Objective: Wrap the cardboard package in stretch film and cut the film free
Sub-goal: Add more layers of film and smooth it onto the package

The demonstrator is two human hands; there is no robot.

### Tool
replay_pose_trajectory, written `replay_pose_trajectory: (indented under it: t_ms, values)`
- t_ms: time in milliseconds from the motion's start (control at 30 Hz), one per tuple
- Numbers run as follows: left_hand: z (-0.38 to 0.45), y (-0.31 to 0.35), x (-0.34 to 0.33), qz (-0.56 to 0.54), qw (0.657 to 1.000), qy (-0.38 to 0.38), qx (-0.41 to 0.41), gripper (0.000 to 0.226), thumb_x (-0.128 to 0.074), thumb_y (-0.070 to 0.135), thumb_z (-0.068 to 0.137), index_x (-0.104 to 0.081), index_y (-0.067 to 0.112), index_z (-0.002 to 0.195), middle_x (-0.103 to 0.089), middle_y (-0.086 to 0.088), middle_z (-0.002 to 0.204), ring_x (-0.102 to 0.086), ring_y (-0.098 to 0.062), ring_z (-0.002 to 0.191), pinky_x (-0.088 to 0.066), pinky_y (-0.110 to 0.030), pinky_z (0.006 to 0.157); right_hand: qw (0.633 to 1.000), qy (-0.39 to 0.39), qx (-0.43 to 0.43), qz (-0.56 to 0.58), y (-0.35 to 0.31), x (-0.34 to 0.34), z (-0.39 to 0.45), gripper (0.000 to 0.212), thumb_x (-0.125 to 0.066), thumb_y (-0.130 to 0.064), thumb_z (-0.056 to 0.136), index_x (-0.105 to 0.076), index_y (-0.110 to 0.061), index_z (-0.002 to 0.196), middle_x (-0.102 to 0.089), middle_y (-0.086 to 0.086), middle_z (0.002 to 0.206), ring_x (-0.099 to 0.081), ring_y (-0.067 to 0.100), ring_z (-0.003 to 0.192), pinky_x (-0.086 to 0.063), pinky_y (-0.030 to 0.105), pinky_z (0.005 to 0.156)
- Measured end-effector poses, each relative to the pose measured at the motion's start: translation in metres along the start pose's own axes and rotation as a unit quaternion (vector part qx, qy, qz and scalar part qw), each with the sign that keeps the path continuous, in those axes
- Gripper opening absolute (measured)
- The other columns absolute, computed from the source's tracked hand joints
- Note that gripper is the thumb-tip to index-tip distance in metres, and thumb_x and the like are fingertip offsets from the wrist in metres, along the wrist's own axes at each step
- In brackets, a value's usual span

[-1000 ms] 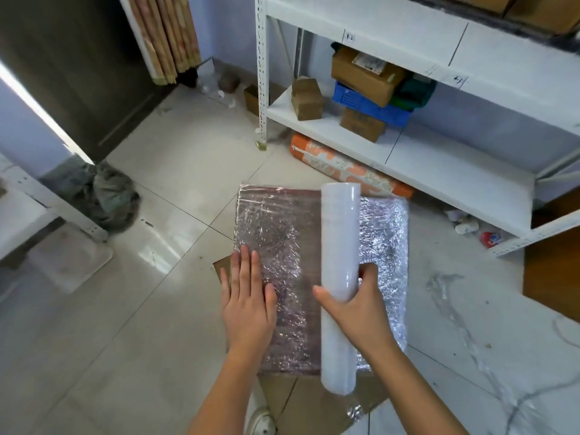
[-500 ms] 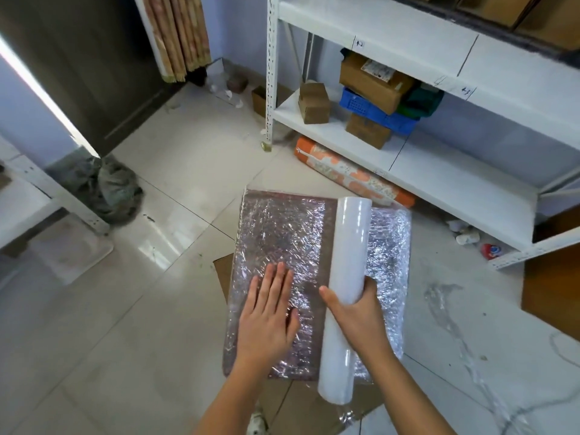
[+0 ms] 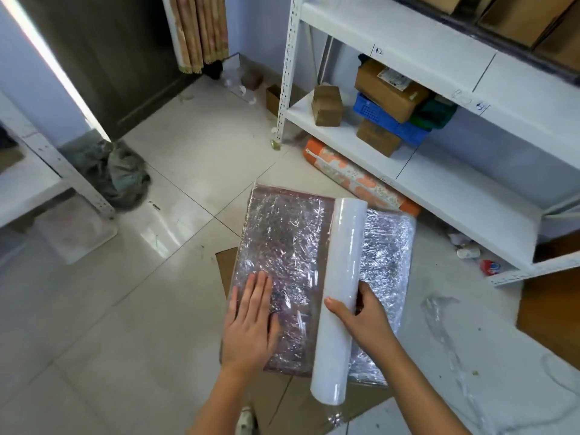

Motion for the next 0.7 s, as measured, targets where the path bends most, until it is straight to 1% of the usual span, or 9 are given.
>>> replay_pose_trajectory:
  t_ms: [100,167,267,300,367,433,500,600,700]
  values:
    - [-0.006,-0.003,-0.004,0.001,1.000,0.014,-0.015,0.056,-0.017,0.035,0.102,-0.011,0.009,0.153,-0.018,-0.007,0.159,-0.019,-0.024,0.146,-0.012,-0.047,0.119,0.999,-0.010,-0.010,0.029,0.012,0.004,-0.004,0.051,-0.076,-0.019,0.076,-0.050,-0.019,0.120,-0.062,-0.006,0.111,-0.062,0.007,0.096,-0.053,0.022,0.075]
    - [-0.011,0.000,0.001,-0.010,1.000,0.018,-0.014,0.057,-0.019,0.036,0.102,-0.014,0.010,0.152,-0.016,-0.004,0.160,-0.017,-0.022,0.146,-0.012,-0.046,0.119,0.998,0.003,-0.014,0.058,0.017,0.007,-0.008,0.052,-0.077,-0.013,0.074,-0.052,-0.015,0.119,-0.064,-0.002,0.110,-0.064,0.009,0.095,-0.055,0.021,0.070]
    - [-0.011,0.014,0.010,-0.018,0.999,0.034,0.009,0.063,-0.033,0.039,0.096,-0.020,0.009,0.149,-0.022,-0.006,0.157,-0.018,-0.022,0.146,-0.011,-0.046,0.119,0.997,0.019,-0.011,0.080,0.020,0.011,-0.013,0.052,-0.078,-0.006,0.072,-0.052,-0.016,0.116,-0.064,-0.001,0.108,-0.064,0.011,0.093,-0.055,0.019,0.066]
    - [-0.008,0.023,0.013,-0.019,0.999,0.042,0.001,0.064,-0.037,0.037,0.093,-0.022,0.009,0.148,-0.025,-0.007,0.155,-0.021,-0.023,0.145,-0.011,-0.046,0.119,0.996,0.024,-0.009,0.084,0.020,0.012,-0.013,0.052,-0.078,-0.005,0.072,-0.051,-0.016,0.115,-0.063,-0.001,0.107,-0.063,0.011,0.093,-0.055,0.021,0.066]
    - [-0.001,0.044,0.014,-0.014,0.997,0.048,-0.052,0.062,-0.040,0.032,0.092,-0.025,0.009,0.147,-0.029,-0.008,0.154,-0.025,-0.024,0.143,-0.013,-0.046,0.119,0.996,0.036,0.000,0.077,0.018,0.012,-0.014,0.054,-0.079,-0.003,0.071,-0.049,-0.015,0.114,-0.062,0.001,0.106,-0.063,0.012,0.092,-0.053,0.024,0.069]
    - [0.009,0.052,0.007,-0.004,0.995,0.040,-0.091,0.061,-0.040,0.031,0.092,-0.026,0.010,0.148,-0.029,-0.008,0.155,-0.024,-0.024,0.144,-0.014,-0.046,0.119,0.998,0.049,0.012,0.049,0.016,0.008,-0.016,0.055,-0.081,-0.006,0.070,-0.047,-0.013,0.112,-0.060,0.000,0.105,-0.061,0.010,0.091,-0.050,0.025,0.072]
    - [0.016,0.051,-0.002,0.005,0.996,0.022,-0.085,0.063,-0.040,0.033,0.092,-0.026,0.012,0.149,-0.026,-0.007,0.156,-0.022,-0.024,0.145,-0.014,-0.047,0.119,0.997,0.069,0.019,0.017,0.015,0.005,-0.018,0.059,-0.083,-0.011,0.067,-0.044,-0.013,0.112,-0.056,-0.004,0.102,-0.058,0.010,0.091,-0.048,0.025,0.074]
    - [0.016,0.048,-0.009,0.010,0.997,0.004,-0.074,0.064,-0.040,0.033,0.090,-0.025,0.012,0.149,-0.027,-0.007,0.155,-0.022,-0.024,0.145,-0.013,-0.047,0.119,0.994,0.105,0.032,-0.025,0.012,0.005,-0.020,0.062,-0.085,-0.015,0.064,-0.040,-0.015,0.107,-0.052,-0.011,0.095,-0.055,0.004,0.086,-0.044,0.020,0.068]
    - [0.014,0.046,-0.005,-0.005,0.997,0.014,-0.077,0.064,-0.040,0.033,0.089,-0.028,0.012,0.148,-0.030,-0.007,0.154,-0.021,-0.023,0.145,-0.010,-0.046,0.119,0.990,0.133,0.028,-0.047,0.012,0.006,-0.023,0.064,-0.086,-0.021,0.062,-0.038,-0.017,0.104,-0.051,-0.014,0.092,-0.057,0.009,0.084,-0.048,0.029,0.072]
Point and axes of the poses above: each hand's wrist, its own z-axis towards the middle knuckle, its own x-axis out of the back of the hand, y = z × x, the point moved 3 cm from there along z, towards the middle knuckle
